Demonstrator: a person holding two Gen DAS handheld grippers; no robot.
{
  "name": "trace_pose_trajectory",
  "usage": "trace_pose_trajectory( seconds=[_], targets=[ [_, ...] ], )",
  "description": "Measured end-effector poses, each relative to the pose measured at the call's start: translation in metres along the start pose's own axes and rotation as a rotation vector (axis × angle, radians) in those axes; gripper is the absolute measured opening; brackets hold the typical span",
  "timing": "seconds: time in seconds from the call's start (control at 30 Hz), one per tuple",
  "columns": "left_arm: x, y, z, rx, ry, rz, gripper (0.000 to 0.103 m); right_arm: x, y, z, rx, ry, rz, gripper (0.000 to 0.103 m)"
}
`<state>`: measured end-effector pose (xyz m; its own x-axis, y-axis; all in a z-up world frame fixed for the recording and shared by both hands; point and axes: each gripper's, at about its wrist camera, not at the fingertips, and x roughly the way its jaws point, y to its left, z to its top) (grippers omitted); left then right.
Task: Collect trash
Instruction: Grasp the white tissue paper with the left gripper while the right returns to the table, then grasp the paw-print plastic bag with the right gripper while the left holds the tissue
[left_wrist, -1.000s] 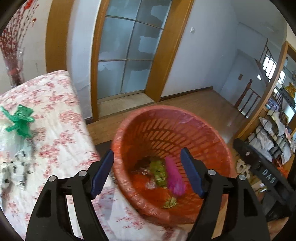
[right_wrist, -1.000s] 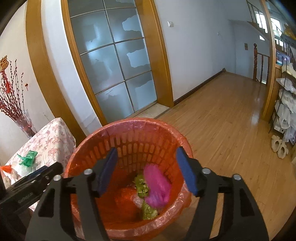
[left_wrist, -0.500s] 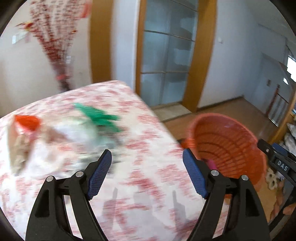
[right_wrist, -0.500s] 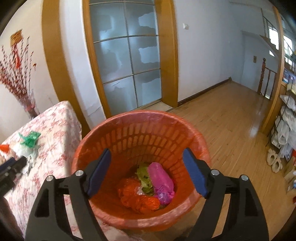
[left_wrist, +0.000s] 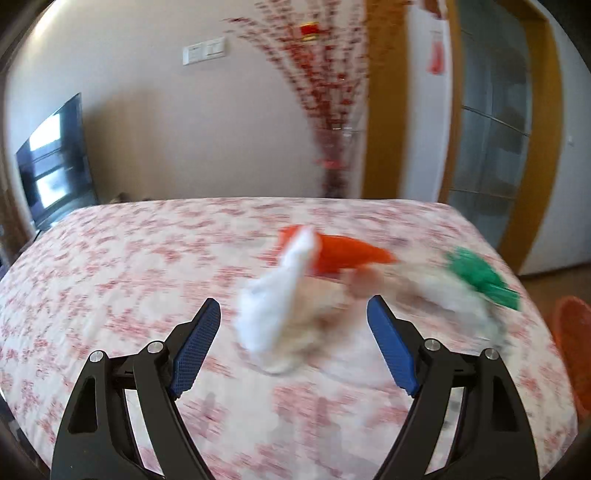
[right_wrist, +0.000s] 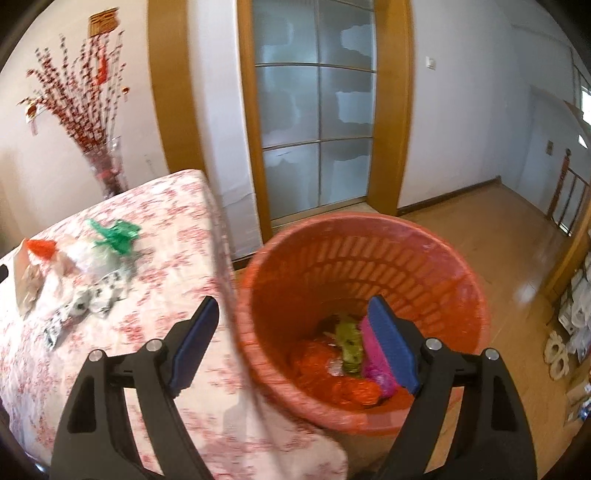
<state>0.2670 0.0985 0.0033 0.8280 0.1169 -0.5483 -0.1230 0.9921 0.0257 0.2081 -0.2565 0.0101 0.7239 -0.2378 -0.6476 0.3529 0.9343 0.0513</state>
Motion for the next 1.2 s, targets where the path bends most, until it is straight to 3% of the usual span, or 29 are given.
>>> trace_pose_trajectory(
  seconds=[0.4,0.5,0.63,0.73,1.2],
  targets=[
    [0.054,0.013,-0.002,-0.004,0.100,0.016,0.077,-0.003,0.049,-0.001,-0.086,0.011,0.049,0.081],
    [0.063,0.018,-0.003,-0.028,0.142,-0.012,0.064,-0.005,0.059,-0.001,-0.104,0.013,0.068,0.081],
    [0.067,0.024,-0.005,-0.042,0.170,-0.030,0.034,-0.005,0.075,-0.001,-0.127,0.019,0.103,0.081],
    [0.063,0.028,-0.007,-0.047,0.163,-0.033,0.024,-0.003,0.088,-0.001,-0.148,0.025,0.129,0.081],
    [0.015,0.084,-0.016,-0.092,0.080,0.004,0.023,0.030,0.188,0.006,-0.210,0.103,0.278,0.080]
  ],
)
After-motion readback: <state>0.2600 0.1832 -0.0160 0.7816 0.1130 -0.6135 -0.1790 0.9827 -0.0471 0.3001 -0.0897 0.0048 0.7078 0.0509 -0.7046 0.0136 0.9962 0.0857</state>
